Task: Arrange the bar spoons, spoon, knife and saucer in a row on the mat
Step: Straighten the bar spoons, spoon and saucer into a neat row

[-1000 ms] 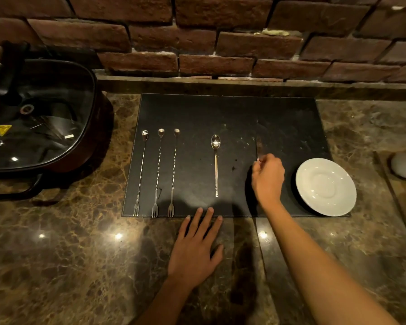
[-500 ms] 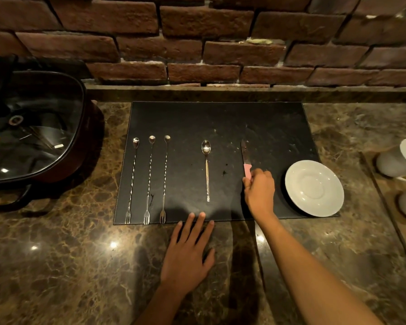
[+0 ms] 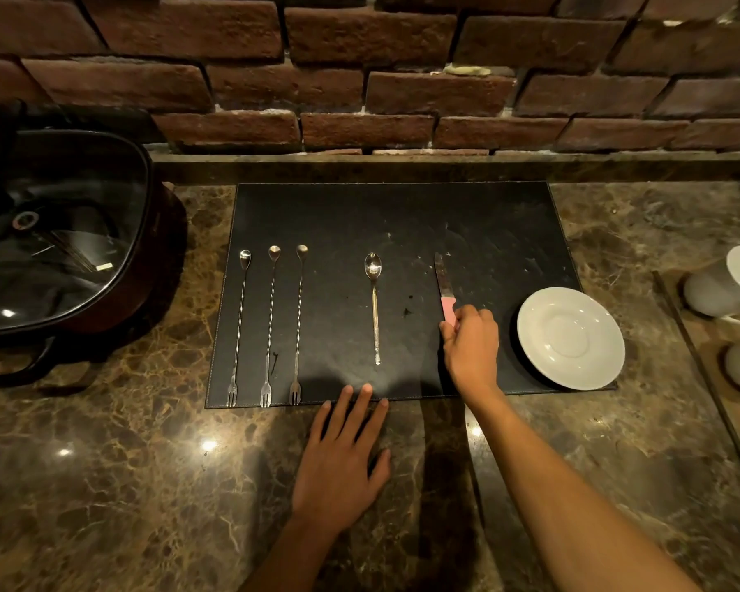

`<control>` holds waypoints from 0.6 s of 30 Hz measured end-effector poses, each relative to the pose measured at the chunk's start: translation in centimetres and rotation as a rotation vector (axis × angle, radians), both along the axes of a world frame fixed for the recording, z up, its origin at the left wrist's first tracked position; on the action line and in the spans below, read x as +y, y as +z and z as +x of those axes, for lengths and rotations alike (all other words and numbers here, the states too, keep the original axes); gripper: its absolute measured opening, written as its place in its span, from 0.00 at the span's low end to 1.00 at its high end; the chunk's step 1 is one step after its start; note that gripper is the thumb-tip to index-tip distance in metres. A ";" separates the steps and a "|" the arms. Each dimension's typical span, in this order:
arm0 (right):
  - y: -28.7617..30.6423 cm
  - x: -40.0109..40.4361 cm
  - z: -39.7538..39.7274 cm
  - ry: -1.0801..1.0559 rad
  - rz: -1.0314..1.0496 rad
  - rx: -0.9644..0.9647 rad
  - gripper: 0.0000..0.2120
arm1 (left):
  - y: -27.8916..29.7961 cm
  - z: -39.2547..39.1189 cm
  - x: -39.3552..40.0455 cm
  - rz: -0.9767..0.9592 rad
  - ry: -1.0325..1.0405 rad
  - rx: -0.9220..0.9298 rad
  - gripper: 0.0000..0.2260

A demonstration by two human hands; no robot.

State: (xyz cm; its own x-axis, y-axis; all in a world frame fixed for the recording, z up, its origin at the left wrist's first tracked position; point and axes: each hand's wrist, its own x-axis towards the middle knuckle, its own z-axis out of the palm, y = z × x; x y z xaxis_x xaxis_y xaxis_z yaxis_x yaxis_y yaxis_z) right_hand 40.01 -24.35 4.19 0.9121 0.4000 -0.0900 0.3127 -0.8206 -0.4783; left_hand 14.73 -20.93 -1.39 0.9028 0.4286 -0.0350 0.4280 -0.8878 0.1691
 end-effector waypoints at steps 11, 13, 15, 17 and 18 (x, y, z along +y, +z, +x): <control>0.9 -0.6 0.1 0.039 -0.001 0.021 0.18 | -0.2 0.0 0.0 -0.005 -0.006 -0.009 0.30; 1.6 -1.4 0.2 0.044 0.009 0.004 0.18 | -0.1 0.0 0.1 -0.009 -0.010 -0.008 0.30; 2.6 -2.8 0.4 0.022 0.040 -0.007 0.19 | 0.1 0.1 0.0 -0.014 -0.008 -0.014 0.29; 3.8 -4.7 0.8 0.012 0.080 -0.023 0.17 | 0.5 0.1 0.0 -0.011 -0.003 -0.015 0.28; 4.3 -5.9 1.2 0.014 0.099 -0.032 0.16 | 0.8 0.0 0.0 -0.010 0.000 -0.016 0.28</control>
State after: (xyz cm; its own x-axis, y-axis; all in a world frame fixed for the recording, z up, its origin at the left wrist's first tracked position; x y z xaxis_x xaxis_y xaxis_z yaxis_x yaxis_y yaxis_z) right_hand 41.18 -30.23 8.51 0.9083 0.4178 -0.0197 0.3401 -0.7652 -0.5466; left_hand 14.77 -20.93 -0.61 0.9032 0.4285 -0.0248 0.4254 -0.8859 0.1853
